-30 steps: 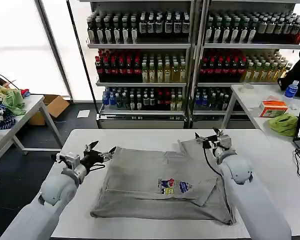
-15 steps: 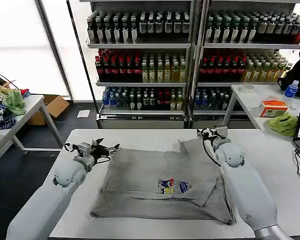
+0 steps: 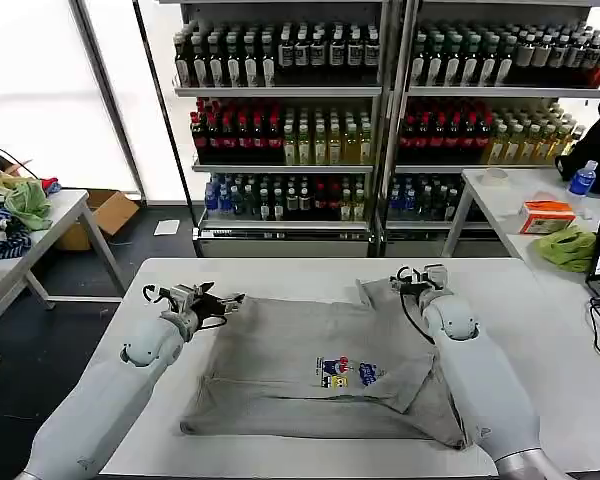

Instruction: Fold and organize the clothes.

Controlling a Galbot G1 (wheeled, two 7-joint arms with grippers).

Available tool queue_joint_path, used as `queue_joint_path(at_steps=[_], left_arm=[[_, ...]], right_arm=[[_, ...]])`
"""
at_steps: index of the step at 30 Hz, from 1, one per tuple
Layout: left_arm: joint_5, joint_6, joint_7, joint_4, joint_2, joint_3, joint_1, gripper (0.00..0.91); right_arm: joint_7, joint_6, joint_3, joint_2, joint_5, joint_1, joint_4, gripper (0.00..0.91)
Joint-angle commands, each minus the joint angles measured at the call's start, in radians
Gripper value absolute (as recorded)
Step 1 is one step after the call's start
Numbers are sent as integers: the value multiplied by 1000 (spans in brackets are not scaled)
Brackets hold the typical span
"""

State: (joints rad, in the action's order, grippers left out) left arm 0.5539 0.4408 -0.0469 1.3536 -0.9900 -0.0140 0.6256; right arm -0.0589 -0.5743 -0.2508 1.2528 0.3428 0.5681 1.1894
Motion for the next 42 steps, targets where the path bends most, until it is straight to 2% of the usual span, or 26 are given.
queue_joint_path(at_steps=[1,10,11,12,14,15,16,17,18,19,20,21,22,23,25,29,38,42], left_arm=[[0,-2,-4,-40,-9,-12,-16,907],[-19,-9,-9,-77,-28,-15,-18,897],[-19,-9,-9,-77,-30,-17,-18,715],[-21,-8,-9,-79,-33,-18,-19,645],[-23,-4,-8,-83,-35,-19,-20,333],[-23,-2,-7,-85,-36,-20,-20,333],[-23,-1,-7,-86,-37,-22,-20,40],[-23,-1,-8,-87,-36,-26,-18,0],[-24,0,-9,-86,-36,-29,-16,0],[-24,2,-9,-84,-36,-32,-15,0],[-24,3,-9,-83,-37,-33,-13,0],[-24,5,-9,-81,-39,-34,-11,0],[-23,7,-9,-81,-40,-34,-11,0],[-23,8,-8,-81,-41,-35,-10,0],[-23,10,-8,-82,-42,-39,-9,0],[-26,10,-13,-83,-38,-50,-3,0],[-25,-1,-7,-74,-39,-37,5,0],[-14,-1,11,-41,-34,-14,10,0]], right_arm=[[5,1,-2,25,-2,2,-23,907],[5,9,-14,42,-21,35,-27,907],[5,10,-17,41,-21,36,-30,907],[6,12,-18,40,-20,37,-32,907],[8,13,-19,38,-20,41,-33,907],[10,15,-19,37,-20,44,-32,907],[11,15,-20,36,-20,46,-30,867],[11,15,-20,35,-20,51,-25,756],[11,15,-20,35,-19,55,-21,695],[10,15,-20,34,-19,57,-19,474],[9,14,-21,33,-19,60,-16,423],[10,14,-21,33,-19,64,-14,322],[9,14,-21,32,-20,67,-12,322],[9,14,-21,31,-20,71,-10,181],[10,15,-21,29,-20,76,-5,71],[7,14,-24,27,-21,85,5,0],[-19,4,-21,21,-18,108,46,0],[-37,5,-35,26,13,111,86,0]])
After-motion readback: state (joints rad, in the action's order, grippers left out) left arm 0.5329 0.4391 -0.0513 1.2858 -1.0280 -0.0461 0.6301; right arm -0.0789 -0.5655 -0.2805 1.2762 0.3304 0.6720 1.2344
